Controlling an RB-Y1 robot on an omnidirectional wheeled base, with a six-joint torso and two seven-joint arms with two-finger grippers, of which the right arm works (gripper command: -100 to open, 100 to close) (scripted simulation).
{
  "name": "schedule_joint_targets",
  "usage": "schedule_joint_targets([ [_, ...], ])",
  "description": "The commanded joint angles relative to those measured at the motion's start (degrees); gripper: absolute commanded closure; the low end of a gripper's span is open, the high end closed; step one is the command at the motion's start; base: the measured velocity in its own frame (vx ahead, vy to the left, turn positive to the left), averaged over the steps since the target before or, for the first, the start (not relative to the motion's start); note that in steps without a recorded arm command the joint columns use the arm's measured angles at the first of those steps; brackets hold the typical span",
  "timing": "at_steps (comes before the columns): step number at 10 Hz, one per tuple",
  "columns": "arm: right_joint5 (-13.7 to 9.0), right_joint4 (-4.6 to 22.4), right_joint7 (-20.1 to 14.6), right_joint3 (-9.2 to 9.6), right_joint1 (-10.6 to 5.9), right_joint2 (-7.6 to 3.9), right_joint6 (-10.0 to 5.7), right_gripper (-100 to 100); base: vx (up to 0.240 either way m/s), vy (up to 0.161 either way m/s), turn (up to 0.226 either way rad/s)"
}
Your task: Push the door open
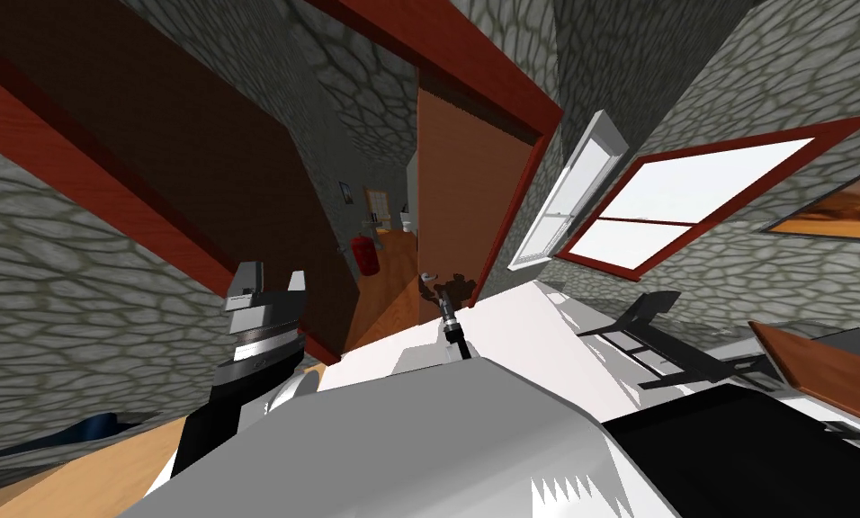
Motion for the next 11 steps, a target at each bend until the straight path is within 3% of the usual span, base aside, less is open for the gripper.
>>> schedule_joint_targets([
  [1,0.26,2.86,0.24,0.14,-1.16,0.33,-0.43,-100,0.058,-0.056,0.044],
  [2,0.41,4.77,0.34,0.24,-1.77,0.55,-0.71,-100,0.084,-0.064,0.046],
  [3,0.41,4.98,0.34,0.24,-1.77,0.55,-0.71,-100,0.073,-0.044,0.016],
  [8,1.13,13.26,0.81,0.72,-4.63,1.7,-2.0,-100,0.078,-0.057,0.036],
  [9,1.13,13.39,0.81,0.72,-4.63,1.7,-2.0,-100,0.063,-0.049,0.009],
  [11,1.38,16.21,0.96,0.88,-5.58,2.17,-2.44,-100,0.051,-0.044,0.026],
])
